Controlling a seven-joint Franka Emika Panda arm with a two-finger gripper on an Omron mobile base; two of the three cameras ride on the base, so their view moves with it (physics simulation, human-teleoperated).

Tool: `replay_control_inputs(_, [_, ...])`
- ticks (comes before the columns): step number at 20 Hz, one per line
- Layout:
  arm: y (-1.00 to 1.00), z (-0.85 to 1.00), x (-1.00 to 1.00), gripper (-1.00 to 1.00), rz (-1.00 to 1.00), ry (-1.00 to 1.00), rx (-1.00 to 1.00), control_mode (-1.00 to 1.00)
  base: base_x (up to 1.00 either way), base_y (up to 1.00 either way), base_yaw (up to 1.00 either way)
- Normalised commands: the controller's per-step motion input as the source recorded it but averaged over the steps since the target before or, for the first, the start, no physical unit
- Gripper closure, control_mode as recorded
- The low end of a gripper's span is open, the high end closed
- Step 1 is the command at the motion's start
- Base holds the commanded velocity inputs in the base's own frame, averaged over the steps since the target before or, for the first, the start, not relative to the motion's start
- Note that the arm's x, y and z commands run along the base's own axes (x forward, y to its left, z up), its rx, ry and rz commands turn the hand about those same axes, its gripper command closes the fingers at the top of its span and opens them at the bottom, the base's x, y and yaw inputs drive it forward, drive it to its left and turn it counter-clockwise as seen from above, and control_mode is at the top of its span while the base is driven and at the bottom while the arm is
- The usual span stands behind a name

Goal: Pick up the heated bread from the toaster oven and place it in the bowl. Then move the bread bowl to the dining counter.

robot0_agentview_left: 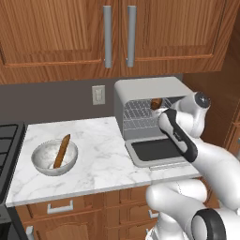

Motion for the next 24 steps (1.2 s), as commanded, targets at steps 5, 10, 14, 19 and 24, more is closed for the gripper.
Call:
replay_control_inputs(5, [-0.01, -0.12, 0.31, -1.0, 0.0, -0.08, 0.09, -1.0, 0.0, 0.0, 0.0])
replay_control_inputs(10, [0.0, -0.13, 0.34, -1.0, 0.0, -0.08, 0.0, -1.0, 0.0, 0.0, 0.0])
replay_control_inputs(14, [0.0, -0.13, 0.31, -1.0, 0.0, -0.06, 0.0, -1.0, 0.0, 0.0, 0.0])
replay_control_inputs(19, [0.0, -0.11, 0.34, -1.0, 0.0, -0.05, 0.0, -1.0, 0.0, 0.0, 0.0])
replay_control_inputs(24, [0.0, -0.15, 0.33, -1.0, 0.0, -0.02, 0.0, -1.0, 0.0, 0.0, 0.0])
